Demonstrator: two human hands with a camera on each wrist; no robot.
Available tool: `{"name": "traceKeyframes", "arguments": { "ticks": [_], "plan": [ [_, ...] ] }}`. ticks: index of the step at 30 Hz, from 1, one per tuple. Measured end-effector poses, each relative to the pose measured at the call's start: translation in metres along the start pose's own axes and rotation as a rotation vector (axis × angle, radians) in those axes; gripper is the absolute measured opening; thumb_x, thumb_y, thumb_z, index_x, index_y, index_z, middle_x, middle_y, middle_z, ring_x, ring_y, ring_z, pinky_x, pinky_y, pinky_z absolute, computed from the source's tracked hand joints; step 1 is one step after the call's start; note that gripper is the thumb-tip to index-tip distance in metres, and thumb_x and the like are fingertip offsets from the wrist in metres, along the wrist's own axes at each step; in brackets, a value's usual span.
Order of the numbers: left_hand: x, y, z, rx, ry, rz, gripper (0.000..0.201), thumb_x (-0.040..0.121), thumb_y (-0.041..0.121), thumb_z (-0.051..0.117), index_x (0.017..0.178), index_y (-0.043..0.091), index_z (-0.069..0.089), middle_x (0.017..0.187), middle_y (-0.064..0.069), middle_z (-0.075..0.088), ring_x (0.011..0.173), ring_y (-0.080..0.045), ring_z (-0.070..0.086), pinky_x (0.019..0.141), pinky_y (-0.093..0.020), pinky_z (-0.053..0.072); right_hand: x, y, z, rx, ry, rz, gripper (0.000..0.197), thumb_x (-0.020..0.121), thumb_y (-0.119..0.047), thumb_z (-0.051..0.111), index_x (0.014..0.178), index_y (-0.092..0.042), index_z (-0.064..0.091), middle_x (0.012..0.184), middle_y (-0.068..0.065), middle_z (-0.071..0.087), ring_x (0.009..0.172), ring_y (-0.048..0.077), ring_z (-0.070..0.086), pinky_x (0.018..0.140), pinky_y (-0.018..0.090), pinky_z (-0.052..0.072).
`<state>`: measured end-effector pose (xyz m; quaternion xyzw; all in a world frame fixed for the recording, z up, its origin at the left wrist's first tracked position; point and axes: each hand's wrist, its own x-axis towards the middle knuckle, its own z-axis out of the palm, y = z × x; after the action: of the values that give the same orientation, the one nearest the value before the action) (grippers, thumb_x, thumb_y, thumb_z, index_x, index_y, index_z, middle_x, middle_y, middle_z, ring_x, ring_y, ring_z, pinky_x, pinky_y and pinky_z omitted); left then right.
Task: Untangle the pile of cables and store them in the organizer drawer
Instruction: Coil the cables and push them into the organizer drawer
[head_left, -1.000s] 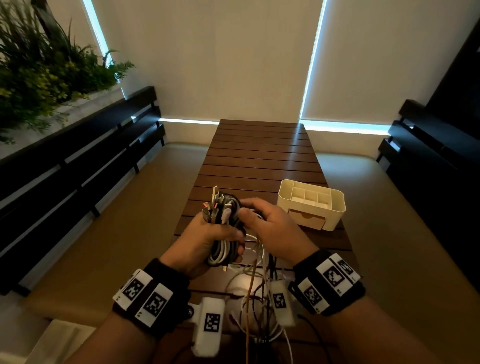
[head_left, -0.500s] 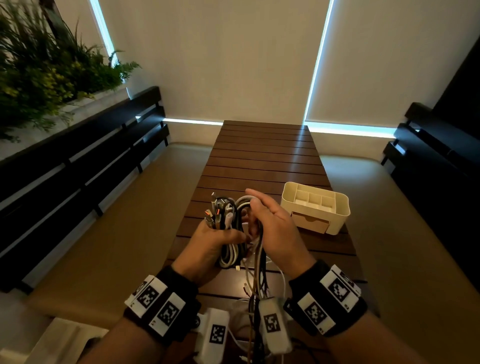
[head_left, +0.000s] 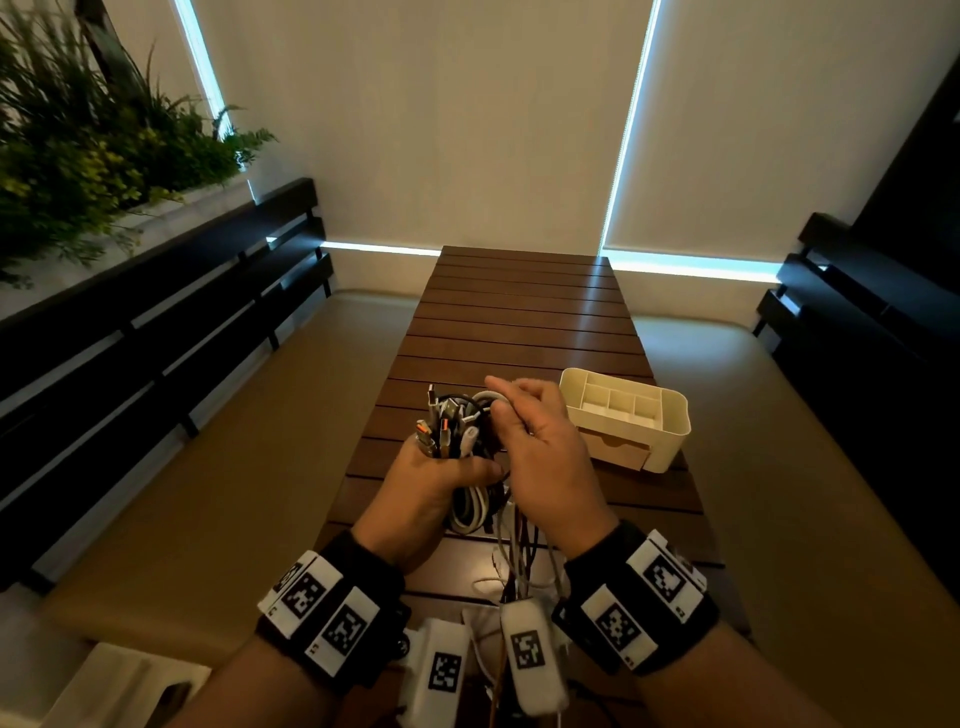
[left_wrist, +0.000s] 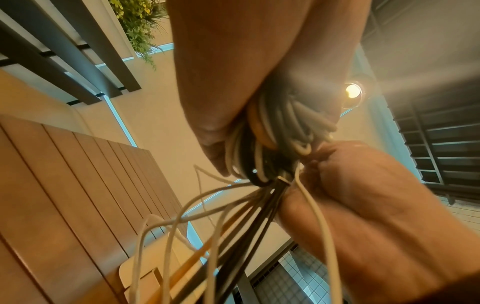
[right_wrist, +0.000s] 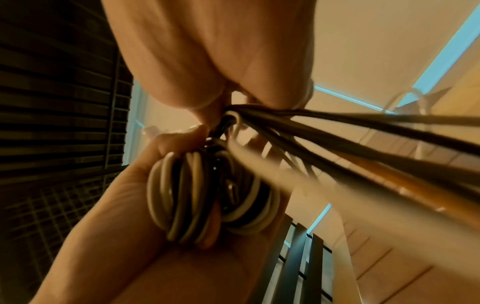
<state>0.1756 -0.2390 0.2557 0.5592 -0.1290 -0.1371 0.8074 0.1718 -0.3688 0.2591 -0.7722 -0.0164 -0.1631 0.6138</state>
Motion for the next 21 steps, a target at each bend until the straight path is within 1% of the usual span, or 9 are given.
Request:
{"name": "traceKeyframes", "arguments": {
  "ticks": [2,3,5,6,9,12,14,16,21],
  "plan": [
    [-0.002,-0.002,0.001,-0.043,0.002,-0.008,0.039,0.073,-0.004,0.065,0.11,0.009,0.07,0.105,-0.022,0.068,0.094,-0.038,0.065,0.081,-0.049,0.054,0.003,0.004,-0.002,0.024,-0.052,0.046,0.027,0.102,-0.032,0.052,0.123,-0.043,0.065,0.134,-0.017,0.051,0.13,0.01,0.048,0.11,0.041,0.044],
    [-0.002,-0.003,0.002,-0.068,0.005,-0.015,0.04,0.073,-0.004,0.065,0.112,0.006,0.069,0.109,-0.025,0.067,0.098,-0.041,0.064,0.086,-0.053,0.052,0.003,0.003,-0.004,0.044,-0.098,0.078,0.027,0.101,-0.036,0.051,0.122,-0.046,0.065,0.14,-0.015,0.051,0.135,0.011,0.046,0.112,0.043,0.042],
    [-0.002,-0.004,0.003,-0.114,0.02,-0.033,0.042,0.073,-0.005,0.064,0.114,0.003,0.067,0.114,-0.031,0.063,0.104,-0.044,0.062,0.094,-0.061,0.047,0.002,-0.002,-0.006,0.041,-0.168,0.135,0.031,0.1,-0.045,0.048,0.129,-0.051,0.058,0.151,-0.006,0.048,0.143,0.011,0.038,0.117,0.045,0.035],
    [-0.001,-0.004,0.003,-0.129,0.024,-0.036,0.044,0.073,-0.005,0.064,0.116,0.001,0.066,0.117,-0.034,0.061,0.106,-0.045,0.061,0.096,-0.062,0.046,0.003,-0.006,-0.008,0.01,-0.187,0.149,0.034,0.101,-0.046,0.047,0.134,-0.05,0.054,0.155,-0.004,0.044,0.147,0.009,0.031,0.12,0.044,0.03],
    [0.002,0.0,0.002,-0.13,-0.007,-0.033,0.051,0.074,-0.005,0.064,0.125,-0.003,0.059,0.123,-0.036,0.06,0.108,-0.046,0.063,0.091,-0.055,0.053,0.007,-0.017,-0.015,-0.164,-0.243,0.139,0.041,0.104,-0.046,0.041,0.145,-0.041,0.046,0.16,-0.012,0.033,0.151,0.004,0.012,0.124,0.043,0.015],
    [0.002,0.003,0.002,-0.172,-0.066,-0.029,0.053,0.078,-0.005,0.062,0.13,-0.001,0.056,0.126,-0.031,0.062,0.112,-0.043,0.064,0.091,-0.05,0.057,0.014,-0.021,-0.02,-0.242,-0.303,0.121,0.042,0.104,-0.05,0.038,0.144,-0.042,0.046,0.163,-0.017,0.022,0.152,0.007,0.005,0.124,0.042,0.007],
    [0.001,0.003,0.004,-0.213,-0.098,-0.025,0.051,0.08,-0.006,0.06,0.131,0.0,0.055,0.126,-0.027,0.063,0.113,-0.041,0.064,0.089,-0.047,0.057,0.016,-0.021,-0.021,-0.255,-0.326,0.137,0.041,0.102,-0.054,0.038,0.142,-0.048,0.046,0.164,-0.016,0.02,0.153,0.008,0.005,0.125,0.046,0.008],
    [0.001,0.003,0.006,-0.24,-0.115,-0.017,0.05,0.081,-0.006,0.059,0.13,0.001,0.056,0.125,-0.026,0.063,0.114,-0.04,0.064,0.09,-0.048,0.057,0.016,-0.018,-0.018,-0.223,-0.327,0.137,0.041,0.1,-0.059,0.038,0.14,-0.052,0.047,0.163,-0.014,0.024,0.152,0.01,0.011,0.124,0.048,0.014],
    [0.002,0.004,0.01,-0.256,-0.077,0.004,0.046,0.081,-0.008,0.057,0.127,-0.001,0.057,0.124,-0.028,0.063,0.114,-0.041,0.064,0.092,-0.048,0.057,0.01,-0.017,-0.012,-0.033,-0.291,0.157,0.042,0.098,-0.059,0.044,0.137,-0.048,0.053,0.157,-0.012,0.039,0.145,0.006,0.033,0.12,0.041,0.03]
  ]
}}
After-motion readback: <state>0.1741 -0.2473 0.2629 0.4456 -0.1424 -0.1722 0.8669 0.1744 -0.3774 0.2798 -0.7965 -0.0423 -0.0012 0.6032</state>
